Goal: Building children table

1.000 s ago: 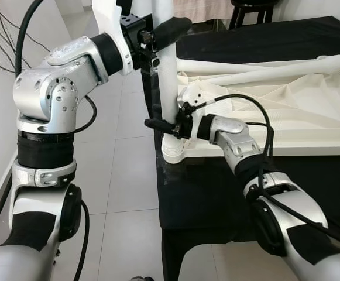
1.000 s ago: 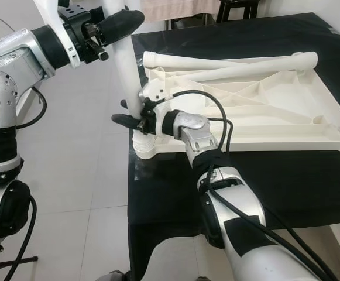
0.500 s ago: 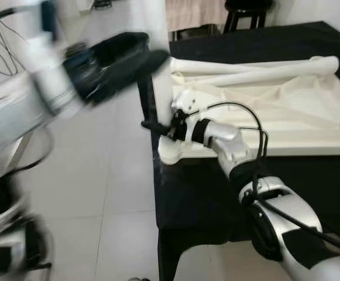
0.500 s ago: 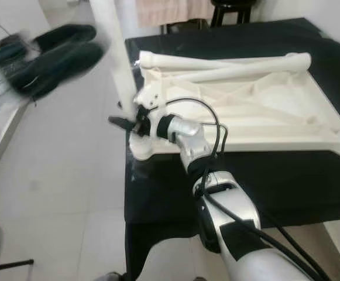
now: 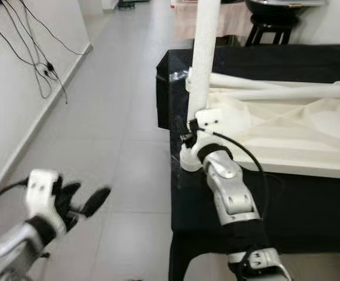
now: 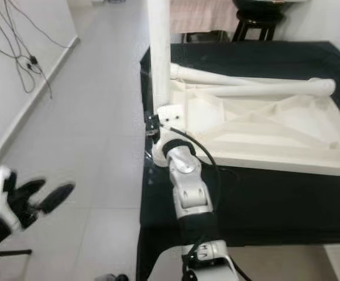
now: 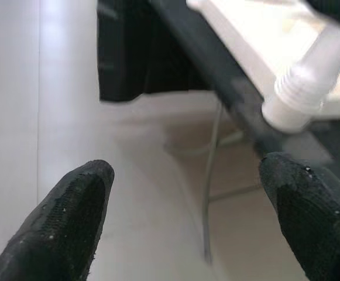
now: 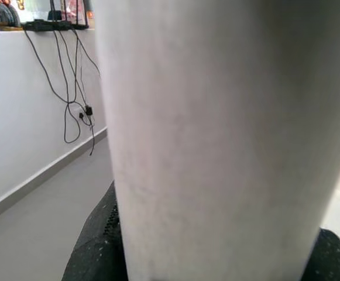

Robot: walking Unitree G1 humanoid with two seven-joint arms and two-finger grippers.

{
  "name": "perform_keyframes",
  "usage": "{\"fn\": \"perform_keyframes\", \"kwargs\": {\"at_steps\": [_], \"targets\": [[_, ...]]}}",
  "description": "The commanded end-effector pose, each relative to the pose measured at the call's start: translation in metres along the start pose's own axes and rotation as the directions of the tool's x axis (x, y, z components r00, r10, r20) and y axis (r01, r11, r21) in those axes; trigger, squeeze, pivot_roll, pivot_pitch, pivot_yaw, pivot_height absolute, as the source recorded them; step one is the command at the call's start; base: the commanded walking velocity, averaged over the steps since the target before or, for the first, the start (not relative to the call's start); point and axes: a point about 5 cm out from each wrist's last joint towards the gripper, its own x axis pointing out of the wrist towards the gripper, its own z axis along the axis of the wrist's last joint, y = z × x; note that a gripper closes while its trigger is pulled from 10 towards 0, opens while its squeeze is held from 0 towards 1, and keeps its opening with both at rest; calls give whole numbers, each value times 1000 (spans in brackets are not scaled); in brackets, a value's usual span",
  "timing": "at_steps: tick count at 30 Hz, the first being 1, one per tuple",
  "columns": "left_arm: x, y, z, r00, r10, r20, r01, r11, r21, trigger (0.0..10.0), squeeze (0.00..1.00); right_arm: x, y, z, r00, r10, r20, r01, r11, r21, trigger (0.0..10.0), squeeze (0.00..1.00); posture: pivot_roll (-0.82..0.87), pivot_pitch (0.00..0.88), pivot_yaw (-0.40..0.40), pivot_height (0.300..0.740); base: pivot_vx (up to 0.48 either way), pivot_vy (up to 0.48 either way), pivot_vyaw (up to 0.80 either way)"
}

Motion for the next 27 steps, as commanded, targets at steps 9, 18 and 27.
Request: {"fn": "perform_keyframes", "kwargs": {"at_steps": [9,18,27], "targets": [[5,-26,-40,996,-42,-83,62,964,258,10000,0,-6,-5,-27,975,101,-199,-95,995,41,10000,1000,9,155,37,740,0,0,0],[19,-39,-45,990,-141,-30,144,948,284,10000,0,15,4,13,795,605,40,-606,793,62,10000,0,25,118,26,740,0,0,0],[28,-41,-53,985,-169,-26,169,940,296,10000,0,25,18,12,528,849,-28,-847,529,52,6353,0,95,78,10,740,0,0,0]]}}
